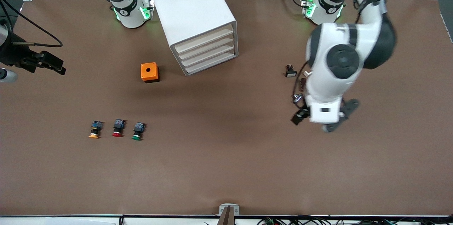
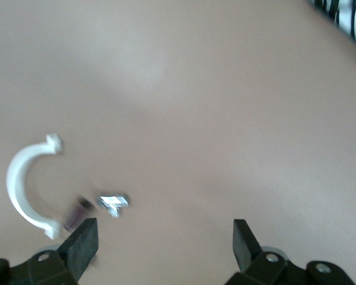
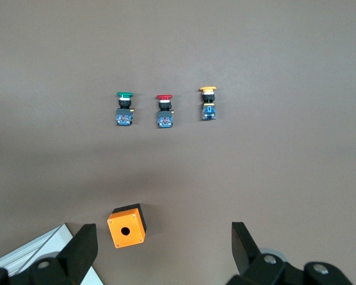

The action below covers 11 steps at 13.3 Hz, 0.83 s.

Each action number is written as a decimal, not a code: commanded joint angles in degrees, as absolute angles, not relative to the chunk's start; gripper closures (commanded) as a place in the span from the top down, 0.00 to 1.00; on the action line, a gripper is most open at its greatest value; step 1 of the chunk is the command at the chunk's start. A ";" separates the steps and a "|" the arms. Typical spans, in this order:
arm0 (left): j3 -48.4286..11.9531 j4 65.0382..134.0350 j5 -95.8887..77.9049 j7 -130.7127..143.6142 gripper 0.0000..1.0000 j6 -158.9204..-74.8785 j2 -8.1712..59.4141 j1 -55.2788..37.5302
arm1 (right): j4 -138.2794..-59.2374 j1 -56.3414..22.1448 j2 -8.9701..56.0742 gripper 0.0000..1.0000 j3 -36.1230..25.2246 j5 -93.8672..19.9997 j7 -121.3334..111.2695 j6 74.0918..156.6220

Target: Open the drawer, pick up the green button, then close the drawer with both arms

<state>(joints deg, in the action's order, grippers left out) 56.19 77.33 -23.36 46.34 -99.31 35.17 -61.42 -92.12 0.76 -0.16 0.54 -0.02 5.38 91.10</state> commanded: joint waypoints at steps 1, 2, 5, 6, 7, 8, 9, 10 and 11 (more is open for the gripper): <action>60.63 78.13 -21.97 34.94 1.00 -95.21 29.90 -60.12 | -92.11 0.53 -1.14 1.00 0.62 1.05 6.68 90.35; 62.56 78.13 -21.89 30.80 1.00 -93.18 28.84 -59.94 | -92.11 0.53 -1.14 1.00 0.62 1.05 6.68 90.35; 66.88 78.05 -21.27 23.92 1.00 -88.60 25.15 -60.38 | -91.58 0.70 -0.79 1.00 0.53 0.97 6.59 90.88; 67.41 77.87 -20.75 21.82 1.00 -88.42 23.66 -60.29 | -91.06 0.70 -0.70 1.00 0.44 1.14 6.59 91.14; 67.76 77.96 -20.74 19.71 1.00 -88.16 21.73 -60.29 | -90.18 0.70 -0.53 1.00 0.44 1.23 6.50 91.32; 67.85 78.05 -20.74 17.86 1.00 -87.72 19.97 -60.29 | -89.65 0.70 -0.35 1.00 0.44 1.23 6.50 91.23; 68.20 78.05 -20.66 16.80 1.00 -86.84 19.60 -60.29 | -89.65 0.79 -0.35 1.00 0.44 1.14 6.50 91.23; 68.73 78.05 -20.74 15.74 1.00 -85.88 19.51 -60.38 | -89.65 0.79 -0.35 1.00 0.44 1.14 6.59 91.06; 68.82 77.96 -20.66 14.51 1.00 -85.70 19.51 -60.29 | -89.74 0.79 -0.44 1.00 0.44 1.14 6.59 90.79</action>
